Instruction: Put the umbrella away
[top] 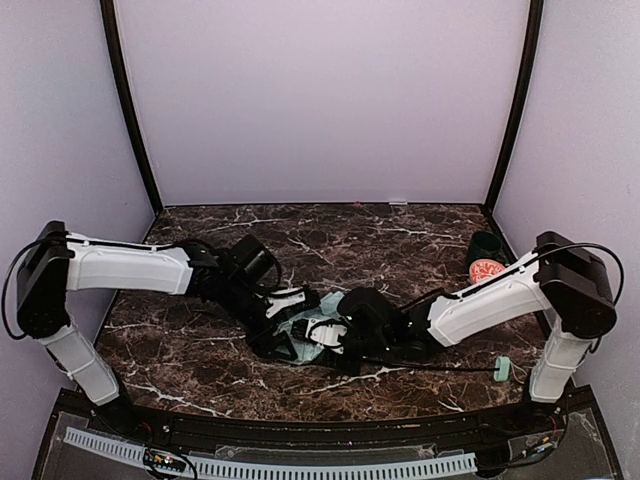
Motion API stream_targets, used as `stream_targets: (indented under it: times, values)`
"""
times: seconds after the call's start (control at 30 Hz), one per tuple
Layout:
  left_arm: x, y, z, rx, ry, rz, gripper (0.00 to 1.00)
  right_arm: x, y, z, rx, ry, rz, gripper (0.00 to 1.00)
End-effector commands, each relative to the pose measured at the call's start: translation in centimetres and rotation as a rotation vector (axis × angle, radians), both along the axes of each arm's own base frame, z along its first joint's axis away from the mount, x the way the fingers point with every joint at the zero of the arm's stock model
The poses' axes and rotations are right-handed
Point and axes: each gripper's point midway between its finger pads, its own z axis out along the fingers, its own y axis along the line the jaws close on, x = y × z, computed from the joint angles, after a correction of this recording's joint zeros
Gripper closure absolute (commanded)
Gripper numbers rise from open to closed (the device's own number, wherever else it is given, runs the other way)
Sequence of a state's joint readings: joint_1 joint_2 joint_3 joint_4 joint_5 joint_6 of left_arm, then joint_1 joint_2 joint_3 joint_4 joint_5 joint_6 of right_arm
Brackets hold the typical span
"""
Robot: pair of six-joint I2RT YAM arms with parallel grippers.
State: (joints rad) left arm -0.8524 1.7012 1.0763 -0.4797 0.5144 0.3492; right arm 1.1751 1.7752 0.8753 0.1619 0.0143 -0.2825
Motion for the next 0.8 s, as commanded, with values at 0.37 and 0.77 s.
stream_targets:
  times: [0.37,0.77]
  values:
    - [1.1,0.4,10.0,-0.356,-0.672,0.066,0.31,0.0,-2.8,-4.4,-0.016,0.672,-0.095,0.88]
    - [0.6,-2.9,2.2,-0.023,-0.79,-0.228,0.23,0.0,-2.4,-4.8,0.015,0.934,-0.094,0.87]
